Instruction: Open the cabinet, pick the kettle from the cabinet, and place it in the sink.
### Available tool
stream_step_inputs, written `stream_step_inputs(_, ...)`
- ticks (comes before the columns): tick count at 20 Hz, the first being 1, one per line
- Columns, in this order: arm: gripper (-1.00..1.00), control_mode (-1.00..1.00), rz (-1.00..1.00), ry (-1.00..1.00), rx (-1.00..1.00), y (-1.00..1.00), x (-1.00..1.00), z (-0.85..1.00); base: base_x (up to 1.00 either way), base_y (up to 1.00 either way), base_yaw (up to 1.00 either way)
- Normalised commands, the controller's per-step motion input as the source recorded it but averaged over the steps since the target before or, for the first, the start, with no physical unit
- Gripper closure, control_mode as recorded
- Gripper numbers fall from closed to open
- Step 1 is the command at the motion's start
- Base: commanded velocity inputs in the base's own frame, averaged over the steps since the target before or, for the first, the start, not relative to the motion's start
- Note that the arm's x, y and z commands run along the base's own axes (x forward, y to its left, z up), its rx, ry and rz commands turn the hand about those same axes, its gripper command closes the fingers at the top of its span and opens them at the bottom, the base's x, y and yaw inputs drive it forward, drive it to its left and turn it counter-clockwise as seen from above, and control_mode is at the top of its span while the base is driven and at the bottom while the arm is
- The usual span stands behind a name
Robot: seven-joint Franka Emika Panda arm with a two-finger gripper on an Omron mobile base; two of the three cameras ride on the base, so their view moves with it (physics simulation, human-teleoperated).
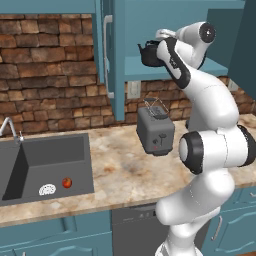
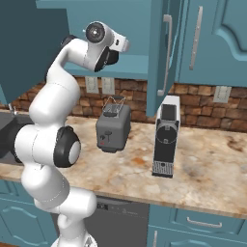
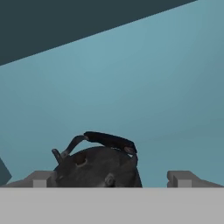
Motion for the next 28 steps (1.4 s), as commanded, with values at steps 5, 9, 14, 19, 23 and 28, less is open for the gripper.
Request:
stream_step_inputs(5, -1.00, -1.00, 0.00, 0.00, 0.00, 0.00, -0.01, -0.01, 0.00, 0.00, 0.00)
stream_step_inputs(9, -1.00, -1.00, 0.00, 0.00, 0.00, 0.00, 0.01, -0.04, 0.00, 0.00, 0.00)
stream_step_inputs(14, -1.00, -1.00, 0.00, 0.00, 0.00, 0.00, 0.06, -0.09, 0.00, 0.00, 0.00)
stream_step_inputs(19, -1.00, -1.00, 0.00, 0.00, 0.02, 0.00, 0.14, -0.11, 0.00, 0.00, 0.00)
stream_step_inputs(23, -1.00, -1.00, 0.00, 0.00, 0.04, -0.01, 0.19, -0.10, 0.00, 0.00, 0.00)
stream_step_inputs(28, -1.00, -1.00, 0.00, 0.00, 0.05, -0.02, 0.20, -0.10, 0.00, 0.00, 0.00)
